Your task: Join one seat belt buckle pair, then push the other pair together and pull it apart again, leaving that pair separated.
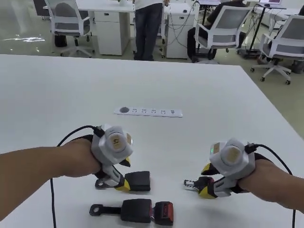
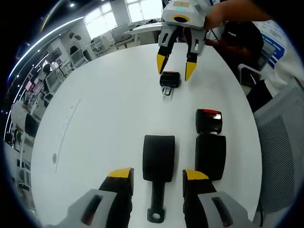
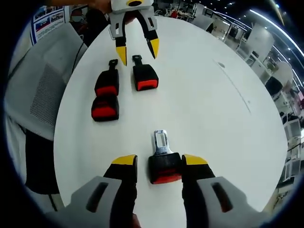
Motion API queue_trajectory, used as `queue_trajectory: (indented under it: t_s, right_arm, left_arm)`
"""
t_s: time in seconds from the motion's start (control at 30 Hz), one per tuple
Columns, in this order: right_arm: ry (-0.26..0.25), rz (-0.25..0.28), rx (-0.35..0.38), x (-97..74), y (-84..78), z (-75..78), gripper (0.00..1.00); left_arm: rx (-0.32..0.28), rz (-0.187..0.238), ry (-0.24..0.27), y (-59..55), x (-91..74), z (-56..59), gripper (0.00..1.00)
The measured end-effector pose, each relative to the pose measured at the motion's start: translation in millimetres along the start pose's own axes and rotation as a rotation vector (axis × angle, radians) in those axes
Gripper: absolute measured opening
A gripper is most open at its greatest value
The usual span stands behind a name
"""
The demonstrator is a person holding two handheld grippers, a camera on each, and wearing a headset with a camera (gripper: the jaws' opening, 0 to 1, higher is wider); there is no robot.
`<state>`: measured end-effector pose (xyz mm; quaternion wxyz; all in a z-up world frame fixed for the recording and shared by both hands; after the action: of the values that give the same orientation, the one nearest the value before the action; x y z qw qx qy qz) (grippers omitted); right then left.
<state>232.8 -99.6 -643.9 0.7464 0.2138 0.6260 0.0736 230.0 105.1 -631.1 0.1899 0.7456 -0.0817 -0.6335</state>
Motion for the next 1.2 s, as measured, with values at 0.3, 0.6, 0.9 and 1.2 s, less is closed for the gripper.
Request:
queue_trajectory:
  t_s: [0.3, 0.6, 0.9, 1.2]
  right_arm:
    - [0.033, -0.035, 0.001, 6.7, -8.0, 2.8, 0.34]
    - [0.077, -0.068, -0.016, 14.7, -16.5, 3.9, 0.32]
    - [0.122, -0.100, -0.080, 19.9, -19.6, 4.4, 0.32]
    - [0.146, -0.102, -0.069, 23.6, -21.4, 4.7, 0.32]
  left_arm:
    - [0.028, -0.037, -0.048, -17.2, 17.4, -4.6, 0.42]
    - [0.033, -0.015, -0.080, -6.1, 28.9, -8.2, 0.41]
    - [0.095, -0.029, -0.117, -4.8, 40.8, 0.4, 0.33]
    - [0.092, -0.020, -0.118, -6.7, 42.5, -1.2, 0.32]
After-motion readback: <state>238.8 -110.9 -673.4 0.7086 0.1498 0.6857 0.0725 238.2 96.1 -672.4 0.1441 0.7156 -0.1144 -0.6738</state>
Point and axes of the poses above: the centre of the closed fingertips' face, and the gripper's own axes: x roughly forward along the fingers, z roughly to its right, y roughly out of its top, the point moved 2 cm from there along -x, roughly backward along the fingers, and after that the axes turned 6 degrees about -z, right-handed, at the moved point
